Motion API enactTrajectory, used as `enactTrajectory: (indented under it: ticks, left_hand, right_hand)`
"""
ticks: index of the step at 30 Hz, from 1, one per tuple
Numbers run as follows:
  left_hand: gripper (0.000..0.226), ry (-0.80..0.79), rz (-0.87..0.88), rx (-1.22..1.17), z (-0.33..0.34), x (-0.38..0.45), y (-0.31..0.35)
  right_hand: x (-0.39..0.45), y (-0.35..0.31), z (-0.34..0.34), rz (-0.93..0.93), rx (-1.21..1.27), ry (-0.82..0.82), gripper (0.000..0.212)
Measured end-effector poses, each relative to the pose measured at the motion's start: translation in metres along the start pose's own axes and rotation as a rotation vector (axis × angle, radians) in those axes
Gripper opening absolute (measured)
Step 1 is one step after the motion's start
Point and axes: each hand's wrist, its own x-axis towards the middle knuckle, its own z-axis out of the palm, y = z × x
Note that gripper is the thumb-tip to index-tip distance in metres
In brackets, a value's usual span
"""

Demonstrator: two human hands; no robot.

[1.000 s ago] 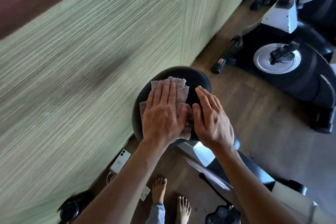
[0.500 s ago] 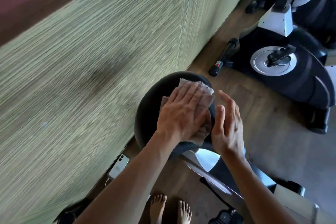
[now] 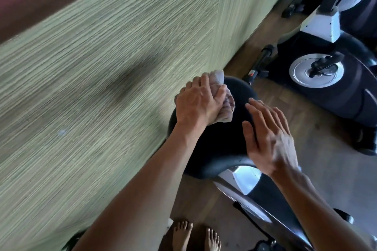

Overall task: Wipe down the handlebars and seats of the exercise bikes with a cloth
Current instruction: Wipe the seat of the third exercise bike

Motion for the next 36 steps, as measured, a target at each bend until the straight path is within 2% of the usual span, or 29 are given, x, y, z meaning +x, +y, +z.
enactTrajectory:
  ticks: [4, 9, 14, 17, 19, 21, 23, 29, 33, 36]
  left_hand:
    - [0.071, 0.007, -0.109, -0.053, -0.013, -0.031, -0.022]
    - [0.073, 0.013, -0.151, -0.104, -0.019, -0.062, -0.033]
    - [0.056, -0.111, -0.132, -0.068, -0.019, -0.003, -0.024]
    - [0.056, -0.021, -0.103, -0.051, -0.014, -0.014, -0.030]
    - [0.063, 0.070, -0.096, -0.138, -0.012, -0.048, -0.039]
    - [0.075, 0.045, -0.136, -0.261, -0.013, -0.077, -0.046]
    - [0.075, 0.019, -0.168, -0.275, -0.015, -0.081, -0.048]
    - [0.059, -0.055, -0.043, -0.018, -0.016, -0.011, -0.027]
    - [0.065, 0.014, -0.020, -0.033, -0.011, -0.022, -0.034]
    - [0.070, 0.079, -0.055, -0.161, -0.006, -0.045, -0.045]
  right_hand:
    - [0.040, -0.019, 0.009, -0.024, 0.005, -0.038, 0.047]
    - [0.072, -0.031, 0.040, -0.011, 0.150, -0.217, 0.053]
    - [0.073, -0.031, 0.044, 0.101, 0.262, -0.181, 0.050]
    - [0.074, -0.030, 0.044, 0.117, 0.287, -0.182, 0.051]
    - [0.073, -0.034, 0.041, 0.141, 0.274, -0.180, 0.051]
    - [0.074, -0.039, 0.041, 0.171, 0.268, -0.187, 0.051]
    - [0.074, -0.042, 0.041, 0.178, 0.299, -0.186, 0.054]
    - [0.073, -0.033, 0.046, 0.163, 0.416, -0.137, 0.057]
    - [0.075, -0.034, 0.047, 0.149, 0.413, -0.133, 0.060]
    - [0.075, -0.033, 0.047, 0.154, 0.406, -0.133, 0.061]
